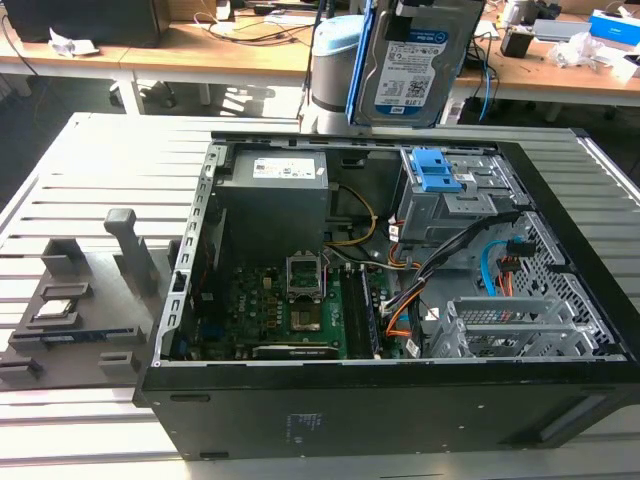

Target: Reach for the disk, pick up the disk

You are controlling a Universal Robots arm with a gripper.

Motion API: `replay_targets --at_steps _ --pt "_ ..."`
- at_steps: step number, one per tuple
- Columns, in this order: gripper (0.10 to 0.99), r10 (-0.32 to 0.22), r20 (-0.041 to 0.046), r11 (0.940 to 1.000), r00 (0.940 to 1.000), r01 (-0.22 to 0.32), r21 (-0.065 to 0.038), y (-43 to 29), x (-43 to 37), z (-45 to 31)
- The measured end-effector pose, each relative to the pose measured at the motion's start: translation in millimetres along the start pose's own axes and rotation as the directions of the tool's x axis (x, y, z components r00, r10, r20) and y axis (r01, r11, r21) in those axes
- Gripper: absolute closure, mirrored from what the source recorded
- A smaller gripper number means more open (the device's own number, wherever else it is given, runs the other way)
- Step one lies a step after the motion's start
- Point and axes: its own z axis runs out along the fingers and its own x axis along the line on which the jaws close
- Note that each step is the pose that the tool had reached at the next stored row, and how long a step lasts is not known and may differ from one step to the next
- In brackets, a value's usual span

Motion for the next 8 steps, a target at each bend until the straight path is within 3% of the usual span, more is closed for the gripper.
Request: replay_targets --at_steps 3,8 --pt "0.718 0.0 -0.0002 1.0 1.0 0.0 0.0 -9.9 1.0 4.7" --pt "0.718 0.0 -0.0003 1.0 1.0 0.0 0.0 -10.2 1.0 4.8"
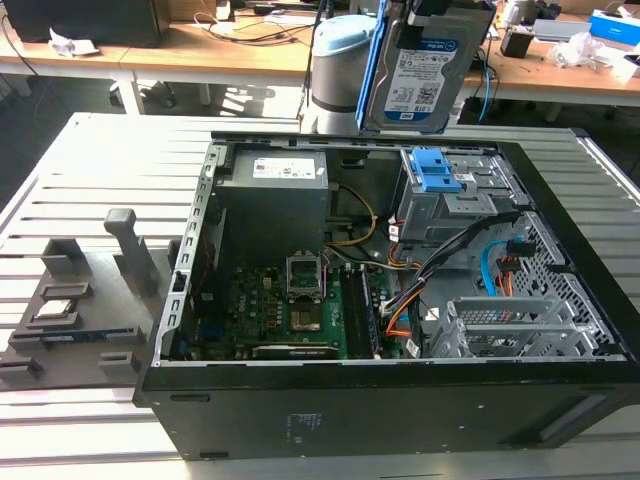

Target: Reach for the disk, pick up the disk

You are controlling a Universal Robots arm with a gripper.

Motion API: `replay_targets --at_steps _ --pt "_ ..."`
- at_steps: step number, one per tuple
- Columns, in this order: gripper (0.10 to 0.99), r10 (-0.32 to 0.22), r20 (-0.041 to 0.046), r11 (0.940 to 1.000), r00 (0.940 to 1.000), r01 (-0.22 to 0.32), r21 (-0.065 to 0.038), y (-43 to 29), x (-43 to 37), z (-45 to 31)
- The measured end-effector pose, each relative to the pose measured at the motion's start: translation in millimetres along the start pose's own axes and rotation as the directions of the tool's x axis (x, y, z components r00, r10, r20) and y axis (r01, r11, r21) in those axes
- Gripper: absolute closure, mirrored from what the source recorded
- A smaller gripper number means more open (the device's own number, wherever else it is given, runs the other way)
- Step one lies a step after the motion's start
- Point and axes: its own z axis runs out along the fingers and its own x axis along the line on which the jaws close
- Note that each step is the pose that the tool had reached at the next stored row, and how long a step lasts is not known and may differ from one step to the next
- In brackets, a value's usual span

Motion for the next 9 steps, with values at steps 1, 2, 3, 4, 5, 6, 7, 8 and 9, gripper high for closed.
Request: replay_targets --at_steps 1,2,3,4,5,6,7,8,9 --pt "0.718 0.0 0.0001 1.0 1.0 0.0 0.0 0.0 0.7 0.1" --pt "0.718 0.01 0.0005 0.9999 0.9999 -0.01 0.001 0.1 1.9 0.5" --pt "0.718 0.019 0.0004 0.9998 0.9998 -0.019 0.002 0.0 2.0 0.9" --pt "0.718 0.03 0.0006 0.9995 0.9995 -0.03 0.004 0.0 2.1 1.5" --pt "0.718 0.056 0.0007 0.9984 0.9984 -0.056 0.007 -0.1 2.3 2.8" --pt "0.718 0.062 0.0007 0.9981 0.9981 -0.062 0.008 -0.1 2.8 3.5" --pt "0.718 0.064 0.0008 0.9979 0.998 -0.064 0.008 -0.2 3.8 5.0" --pt "0.718 0.065 0.0008 0.9978 0.9979 -0.065 0.008 -0.2 4.8 7.3" --pt "0.718 0.066 0.0007 0.9978 0.9978 -0.066 0.008 -0.3 5.5 8.9"
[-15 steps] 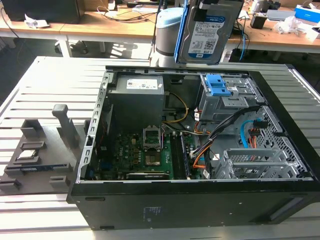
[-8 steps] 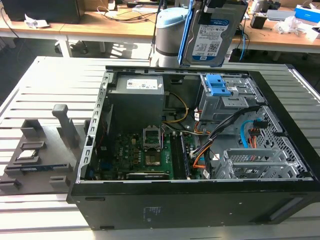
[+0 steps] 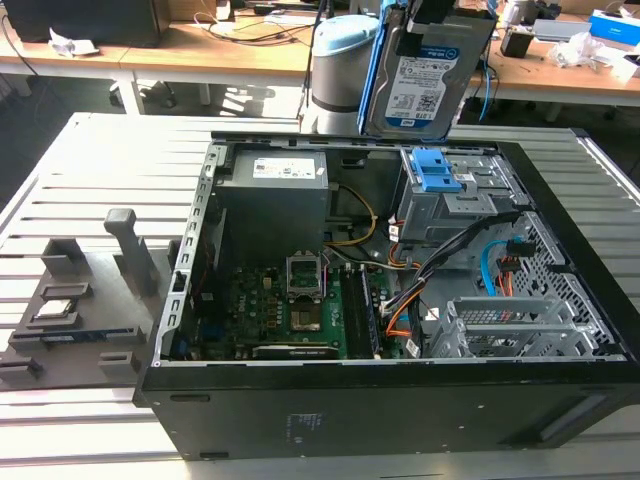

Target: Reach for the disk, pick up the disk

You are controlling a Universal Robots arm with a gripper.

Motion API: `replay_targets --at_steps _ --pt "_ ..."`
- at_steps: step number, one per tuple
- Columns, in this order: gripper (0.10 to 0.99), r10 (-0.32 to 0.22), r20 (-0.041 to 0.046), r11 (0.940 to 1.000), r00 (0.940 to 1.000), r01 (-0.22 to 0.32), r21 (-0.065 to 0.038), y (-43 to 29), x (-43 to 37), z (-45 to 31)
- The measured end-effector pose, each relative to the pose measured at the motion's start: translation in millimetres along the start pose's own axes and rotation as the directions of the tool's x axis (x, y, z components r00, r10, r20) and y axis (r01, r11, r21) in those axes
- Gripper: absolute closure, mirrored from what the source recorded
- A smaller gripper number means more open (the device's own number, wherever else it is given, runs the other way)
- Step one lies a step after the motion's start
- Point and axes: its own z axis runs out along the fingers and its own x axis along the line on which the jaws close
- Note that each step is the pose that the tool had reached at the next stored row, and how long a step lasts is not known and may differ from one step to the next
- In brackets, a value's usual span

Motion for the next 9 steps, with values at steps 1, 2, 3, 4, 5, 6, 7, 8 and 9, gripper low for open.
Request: replay_targets --at_steps 1,2,3,4,5,6,7,8,9 --pt "0.718 0.001 -0.0001 1.0 1.0 -0.001 0.0 -0.3 1.6 3.0" --pt "0.718 0.002 -0.0001 1.0 1.0 -0.002 0.0 -0.4 3.0 4.1" --pt "0.718 0.003 -0.0004 1.0 1.0 -0.003 0.0 -0.5 5.8 5.0" --pt "0.718 0.003 -0.0001 1.0 1.0 -0.003 0.0 -0.6 9.4 6.3" --pt "0.718 0.004 -0.0001 1.0 1.0 -0.004 0.001 -0.6 12.4 7.2" --pt "0.718 0.004 -0.0001 1.0 1.0 -0.004 0.0 -0.7 14.8 7.9" --pt "0.718 0.005 -0.0001 1.0 1.0 -0.005 0.001 -0.8 17.5 8.7" --pt "0.718 0.005 -0.0001 1.0 1.0 -0.005 0.001 -0.8 20.0 9.3" --pt "0.718 0.006 0.0001 1.0 1.0 -0.006 0.001 -1.0 26.2 10.8"
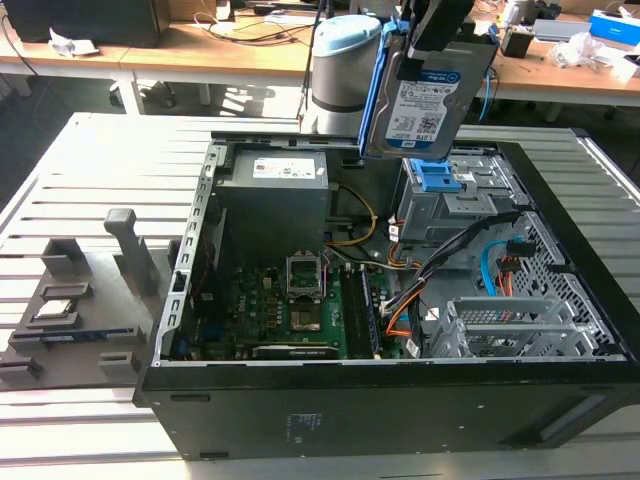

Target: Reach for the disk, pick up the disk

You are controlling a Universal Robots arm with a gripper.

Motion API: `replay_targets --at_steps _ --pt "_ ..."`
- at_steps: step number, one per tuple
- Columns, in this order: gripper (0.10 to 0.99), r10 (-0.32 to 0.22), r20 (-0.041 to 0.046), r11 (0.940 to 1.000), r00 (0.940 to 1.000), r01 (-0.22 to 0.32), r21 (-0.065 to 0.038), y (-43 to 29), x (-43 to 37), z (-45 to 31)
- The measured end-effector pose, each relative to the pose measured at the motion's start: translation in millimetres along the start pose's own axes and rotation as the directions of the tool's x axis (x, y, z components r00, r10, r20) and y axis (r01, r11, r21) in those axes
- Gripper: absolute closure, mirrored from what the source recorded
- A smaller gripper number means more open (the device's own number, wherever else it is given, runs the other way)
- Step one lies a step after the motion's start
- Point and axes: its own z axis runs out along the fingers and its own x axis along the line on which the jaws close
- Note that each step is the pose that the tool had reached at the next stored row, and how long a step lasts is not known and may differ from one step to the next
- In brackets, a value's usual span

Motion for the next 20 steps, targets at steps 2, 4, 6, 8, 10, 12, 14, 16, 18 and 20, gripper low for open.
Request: replay_targets --at_steps 2,4,6,8,10,12,14,16,18,20 --pt "0.718 0.001 0.0 1.0 1.0 -0.001 0.0 -0.2 8.2 1.7" --pt "0.718 0.001 0.0001 1.0 1.0 -0.001 0.0 -0.5 19.1 3.9" --pt "0.718 0.002 -0.0001 1.0 1.0 -0.002 0.0 -0.6 24.8 4.8" --pt "0.718 0.002 -0.0012 1.0 1.0 -0.002 0.0 -0.8 29.5 5.3" --pt "0.718 0.003 -0.003 1.0 1.0 -0.003 0.0 -0.8 33.7 5.6" --pt "0.718 0.003 -0.0059 1.0 1.0 -0.003 0.0 -0.8 36.9 5.7" --pt "0.718 0.003 -0.0068 1.0 1.0 -0.003 0.0 -0.8 38.1 5.5" --pt "0.718 0.003 -0.0069 1.0 1.0 -0.003 0.0 -0.9 41.0 5.2" --pt "0.718 0.003 -0.007 1.0 1.0 -0.003 0.0 -0.9 44.8 4.8" --pt "0.718 0.003 -0.007 1.0 1.0 -0.003 0.0 -0.9 48.9 4.4"
